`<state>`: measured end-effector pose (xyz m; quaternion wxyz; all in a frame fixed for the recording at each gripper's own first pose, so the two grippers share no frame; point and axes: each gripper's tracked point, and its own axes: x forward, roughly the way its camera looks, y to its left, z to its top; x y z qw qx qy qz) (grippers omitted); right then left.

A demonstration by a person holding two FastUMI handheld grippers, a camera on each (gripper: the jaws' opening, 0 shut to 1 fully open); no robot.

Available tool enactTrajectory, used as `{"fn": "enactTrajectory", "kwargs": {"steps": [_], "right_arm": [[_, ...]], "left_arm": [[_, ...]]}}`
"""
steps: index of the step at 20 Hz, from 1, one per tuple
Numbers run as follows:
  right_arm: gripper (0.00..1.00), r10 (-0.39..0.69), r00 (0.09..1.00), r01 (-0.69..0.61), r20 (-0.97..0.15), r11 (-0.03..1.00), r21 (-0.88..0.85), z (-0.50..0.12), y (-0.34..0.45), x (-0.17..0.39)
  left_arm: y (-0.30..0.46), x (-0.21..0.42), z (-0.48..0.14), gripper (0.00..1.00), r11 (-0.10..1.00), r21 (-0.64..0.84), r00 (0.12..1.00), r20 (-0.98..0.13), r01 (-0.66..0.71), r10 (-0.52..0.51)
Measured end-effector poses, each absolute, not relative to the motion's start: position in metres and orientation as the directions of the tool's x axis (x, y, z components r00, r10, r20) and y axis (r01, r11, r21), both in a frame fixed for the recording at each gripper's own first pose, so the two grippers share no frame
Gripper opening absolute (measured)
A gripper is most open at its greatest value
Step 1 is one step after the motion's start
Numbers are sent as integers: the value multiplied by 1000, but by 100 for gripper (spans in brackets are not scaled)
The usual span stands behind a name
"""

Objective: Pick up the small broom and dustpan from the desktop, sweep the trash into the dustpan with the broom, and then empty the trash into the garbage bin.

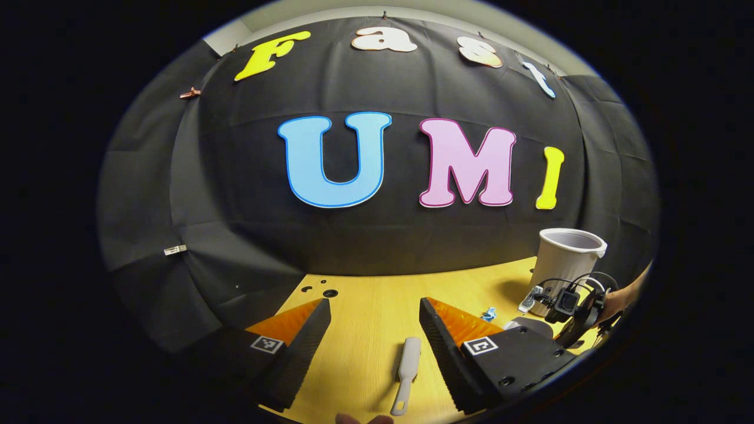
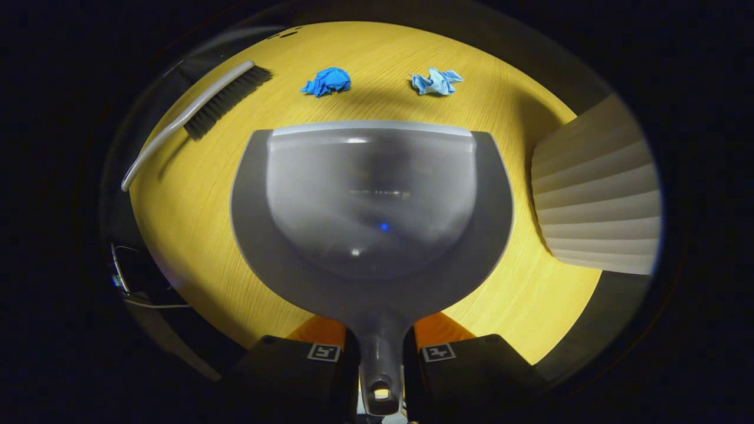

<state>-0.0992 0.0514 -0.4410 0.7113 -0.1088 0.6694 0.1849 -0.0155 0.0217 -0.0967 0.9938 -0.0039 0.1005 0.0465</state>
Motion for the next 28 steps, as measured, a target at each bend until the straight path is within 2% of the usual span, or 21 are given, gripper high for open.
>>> {"fn": "enactTrajectory", "kwargs": {"steps": [5,8,14,20,25,28], "right_arm": [[34,170,52,-382,-984,914,138,-427,54,-104],[34,202,76,-365,-976,917,161,-414,50,-105],[34,241,129,-338,-962,923,186,-408,45,-109],[34,269,152,-311,-951,927,212,-406,43,-112],[34,228,176,-313,-958,935,165,-403,34,-111],[34,242,192,-283,-951,942,182,-403,39,-108]], "left_arm": [[5,-6,-132,95,999,-40,953,-304,-17,4],[-6,1,-166,95,997,-70,912,-407,32,-58],[-27,-5,-251,96,985,-165,723,-674,50,-150],[-25,-12,-312,94,990,-69,522,-844,122,-123],[-31,-12,-347,94,987,-74,399,-909,142,-126],[-31,-9,-360,93,989,-78,347,-931,125,-117]]}}
